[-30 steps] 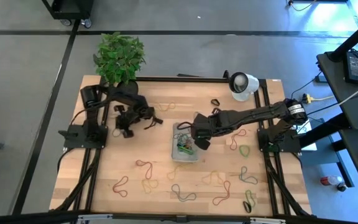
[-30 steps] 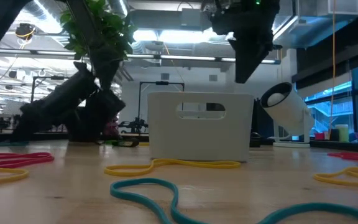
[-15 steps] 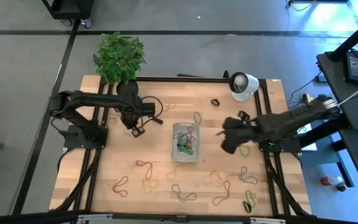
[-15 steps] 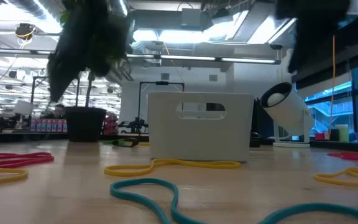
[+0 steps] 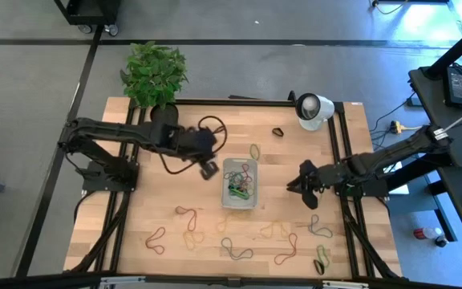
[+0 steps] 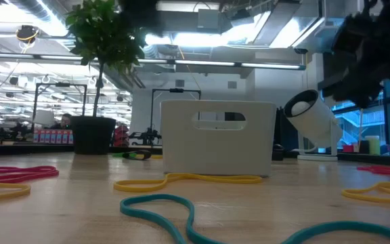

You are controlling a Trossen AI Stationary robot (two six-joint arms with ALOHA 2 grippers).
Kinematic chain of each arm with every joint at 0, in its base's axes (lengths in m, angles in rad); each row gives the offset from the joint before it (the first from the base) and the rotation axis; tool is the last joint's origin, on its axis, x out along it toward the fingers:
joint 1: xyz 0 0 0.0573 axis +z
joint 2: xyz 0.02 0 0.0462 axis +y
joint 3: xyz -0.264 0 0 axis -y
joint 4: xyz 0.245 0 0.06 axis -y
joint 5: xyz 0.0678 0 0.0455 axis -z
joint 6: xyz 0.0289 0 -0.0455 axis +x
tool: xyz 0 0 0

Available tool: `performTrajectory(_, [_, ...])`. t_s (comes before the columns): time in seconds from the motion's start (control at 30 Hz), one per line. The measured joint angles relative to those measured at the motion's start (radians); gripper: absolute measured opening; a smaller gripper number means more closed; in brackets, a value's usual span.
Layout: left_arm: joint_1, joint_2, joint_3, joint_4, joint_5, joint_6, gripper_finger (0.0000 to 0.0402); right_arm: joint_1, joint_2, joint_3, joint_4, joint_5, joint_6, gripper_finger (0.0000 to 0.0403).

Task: Pick and place rubber bands into bin
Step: Put the blue rubber band into the gray bin

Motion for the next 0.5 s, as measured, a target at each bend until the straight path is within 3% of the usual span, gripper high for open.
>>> performTrajectory(0.17, [-0.017,0.075,0.026,0.206,-0.008,0.041,0.0002,0.000,0.002,-0.046,0.019,0.000,0.082,0.0077])
performTrajectory(0.5, [-0.017,0.334,0.039,0.210,0.101,0.028,0.0003,0.000,0.003,-0.046,0.070,-0.028,0.108,0.0076])
